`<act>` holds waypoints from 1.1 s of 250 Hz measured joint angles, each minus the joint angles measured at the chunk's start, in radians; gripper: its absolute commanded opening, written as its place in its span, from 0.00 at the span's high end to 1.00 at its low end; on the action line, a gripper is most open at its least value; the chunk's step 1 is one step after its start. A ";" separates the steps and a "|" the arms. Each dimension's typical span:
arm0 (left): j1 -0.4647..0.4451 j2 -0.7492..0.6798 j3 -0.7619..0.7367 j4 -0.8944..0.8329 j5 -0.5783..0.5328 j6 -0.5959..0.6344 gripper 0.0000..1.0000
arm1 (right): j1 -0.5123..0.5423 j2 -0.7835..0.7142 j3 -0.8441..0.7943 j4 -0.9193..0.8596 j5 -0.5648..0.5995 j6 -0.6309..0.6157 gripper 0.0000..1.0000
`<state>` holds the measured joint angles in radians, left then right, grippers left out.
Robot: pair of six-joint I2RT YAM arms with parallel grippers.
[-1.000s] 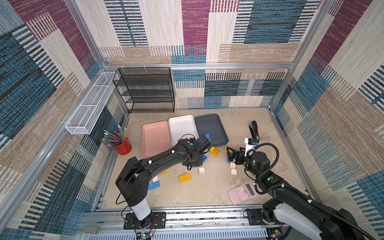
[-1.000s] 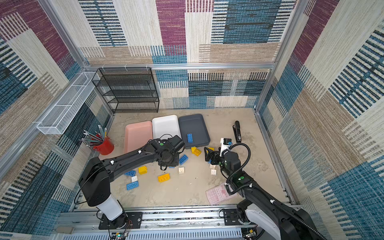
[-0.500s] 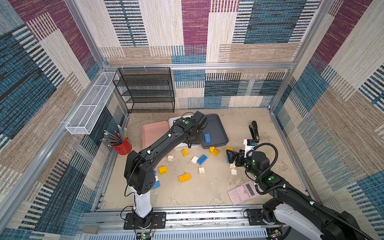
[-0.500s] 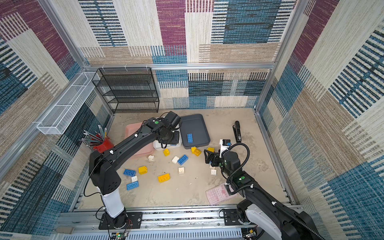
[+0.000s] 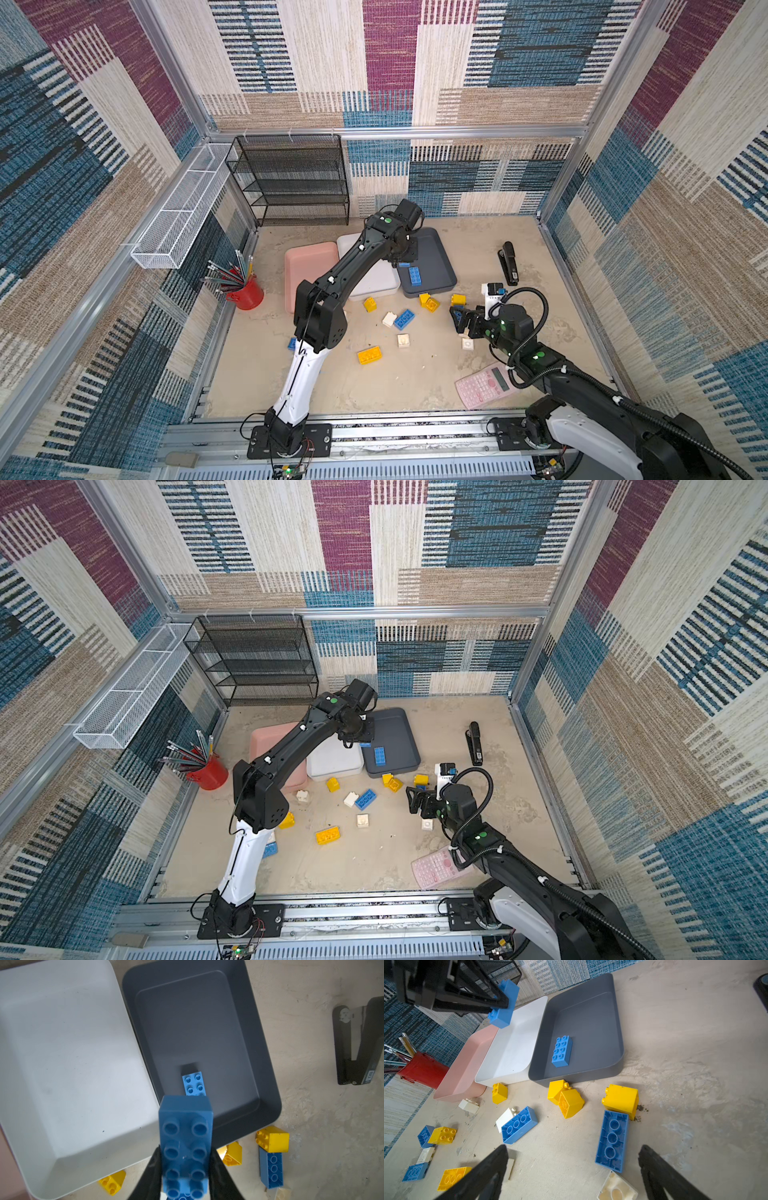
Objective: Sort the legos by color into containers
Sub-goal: 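Carry the blue brick with the left gripper into the dark grey tray and release, then grasp a blue brick with the right gripper while the left arm withdraws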
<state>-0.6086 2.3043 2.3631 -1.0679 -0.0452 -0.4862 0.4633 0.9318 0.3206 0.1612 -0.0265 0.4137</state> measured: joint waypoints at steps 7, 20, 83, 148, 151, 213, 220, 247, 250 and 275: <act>0.002 0.017 0.019 -0.001 0.002 0.002 0.74 | 0.000 0.001 -0.001 -0.001 0.000 0.000 0.01; 0.006 0.051 0.051 -0.005 0.003 0.003 0.74 | 0.000 0.003 -0.003 0.000 -0.001 0.000 0.01; 0.023 0.168 0.132 -0.006 0.061 -0.002 0.75 | 0.000 0.013 -0.009 -0.001 -0.008 -0.003 0.01; 0.026 0.208 0.152 -0.005 0.103 -0.009 0.71 | 0.000 0.033 0.003 -0.002 -0.007 -0.003 0.01; 0.026 0.208 0.152 -0.005 0.103 -0.009 0.71 | 0.000 0.033 0.004 -0.003 -0.006 -0.003 0.01; 0.032 0.202 0.169 -0.004 0.104 -0.009 0.48 | 0.000 0.069 0.052 -0.077 0.055 0.019 0.00; 0.032 0.199 0.169 -0.004 0.104 -0.009 0.45 | 0.000 0.077 0.058 -0.090 0.063 0.024 0.01; 0.032 0.168 0.166 -0.004 0.104 -0.009 0.43 | 0.000 0.100 0.085 -0.149 0.088 0.035 0.03; 0.033 0.163 0.164 -0.004 0.104 -0.009 0.43 | 0.000 0.102 0.089 -0.158 0.090 0.035 0.03; 0.032 0.112 0.130 -0.001 0.104 -0.008 0.43 | 0.000 0.112 0.114 -0.209 0.109 0.047 0.05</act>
<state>-0.5762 2.4161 2.4928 -1.0691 0.0586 -0.4946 0.4633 1.0435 0.4343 -0.0475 0.0830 0.4606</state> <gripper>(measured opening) 0.572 0.962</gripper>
